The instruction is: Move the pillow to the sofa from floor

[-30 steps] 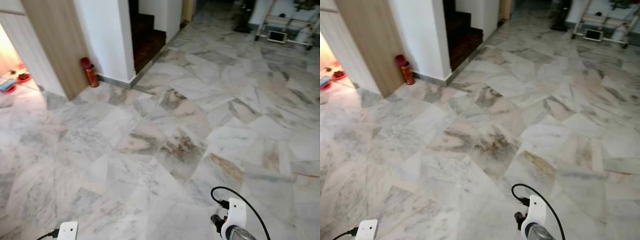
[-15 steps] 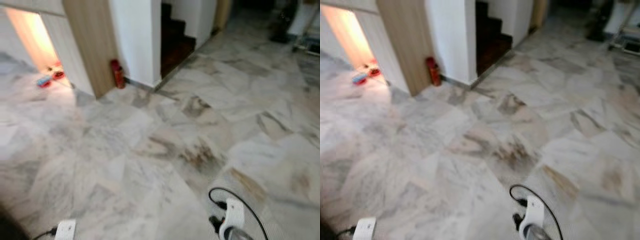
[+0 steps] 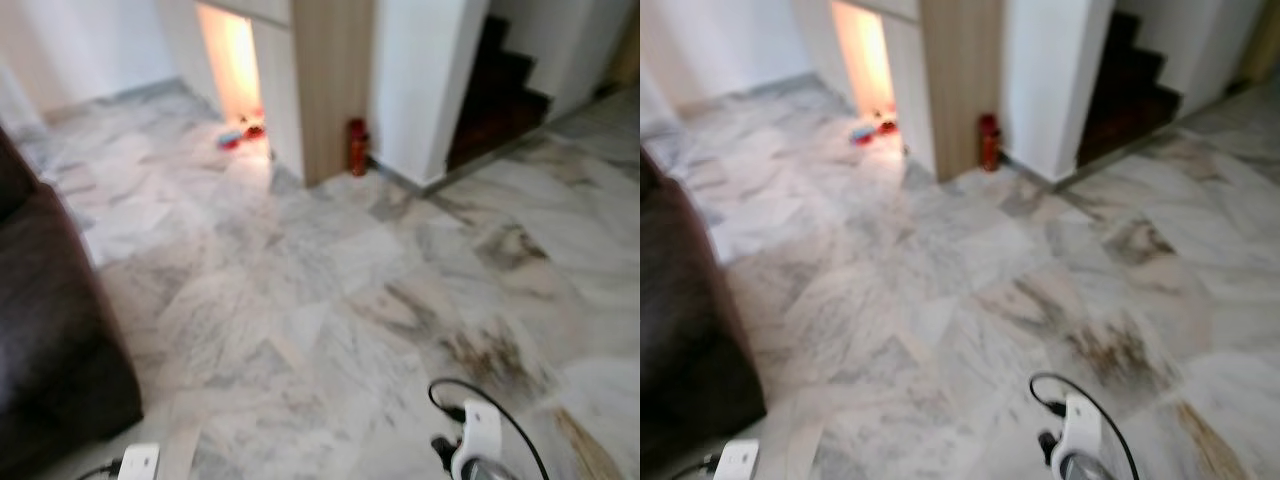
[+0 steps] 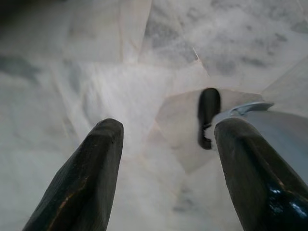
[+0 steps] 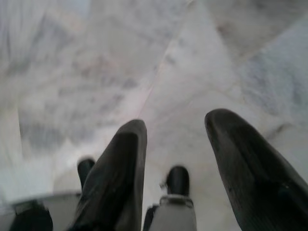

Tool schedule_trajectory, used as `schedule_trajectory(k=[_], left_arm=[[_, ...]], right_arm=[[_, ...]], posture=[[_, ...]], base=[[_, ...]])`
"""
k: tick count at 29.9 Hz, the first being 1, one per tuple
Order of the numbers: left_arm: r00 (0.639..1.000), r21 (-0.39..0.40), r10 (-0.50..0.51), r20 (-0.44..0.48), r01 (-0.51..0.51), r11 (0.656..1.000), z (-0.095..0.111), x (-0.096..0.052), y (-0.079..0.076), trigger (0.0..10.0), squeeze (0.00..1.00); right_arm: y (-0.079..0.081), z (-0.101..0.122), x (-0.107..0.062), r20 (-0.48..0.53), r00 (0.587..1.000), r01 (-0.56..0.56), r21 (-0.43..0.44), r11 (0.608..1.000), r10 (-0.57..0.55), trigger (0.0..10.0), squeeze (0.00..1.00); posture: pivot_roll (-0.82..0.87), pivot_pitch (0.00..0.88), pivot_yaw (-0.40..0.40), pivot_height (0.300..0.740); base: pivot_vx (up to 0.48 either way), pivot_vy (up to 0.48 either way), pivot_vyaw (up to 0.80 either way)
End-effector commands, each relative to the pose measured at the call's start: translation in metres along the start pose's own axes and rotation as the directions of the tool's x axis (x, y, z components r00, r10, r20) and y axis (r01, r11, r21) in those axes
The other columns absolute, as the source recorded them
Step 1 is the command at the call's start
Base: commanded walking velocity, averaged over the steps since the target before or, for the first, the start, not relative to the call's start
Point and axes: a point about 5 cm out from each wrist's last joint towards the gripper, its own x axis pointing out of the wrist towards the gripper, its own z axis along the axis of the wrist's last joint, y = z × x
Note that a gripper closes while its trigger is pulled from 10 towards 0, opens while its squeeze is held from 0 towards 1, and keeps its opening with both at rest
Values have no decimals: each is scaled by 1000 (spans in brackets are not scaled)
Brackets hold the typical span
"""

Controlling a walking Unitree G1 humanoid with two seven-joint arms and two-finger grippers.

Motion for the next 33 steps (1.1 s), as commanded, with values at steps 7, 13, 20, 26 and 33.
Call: schedule_trajectory(k=[7,13,20,26,33], left_arm=[[1000,23,5,-29,-5,1000,-7,-1,3,10000,0],[999,24,4,-32,-4,1000,-7,-1,3,10000,0],[999,15,1,-36,-1,1000,-9,-1,3,10000,0],[999,13,-2,-37,3,1000,-9,-1,2,10000,0],[999,8,-3,-34,3,1000,-8,-1,2,10000,0]], right_arm=[[7,0,1,-3,1000,-18,9,1000,18,10000,0],[8,-1,1,-5,1000,-15,13,1000,15,10000,0],[7,-2,1,-10,1000,-13,11,1000,13,10000,0],[6,-2,1,-12,1000,-15,5,1000,15,10000,0],[6,-1,1,-11,1000,-18,-2,1000,18,10000,0]], posture=[[-29,27,-16,740],[-25,18,-14,740],[-27,8,-14,740],[-29,0,-15,740],[-27,0,-18,740]], base=[[0,0,800],[0,0,800],[0,0,736],[0,0,691],[0,0,687]])
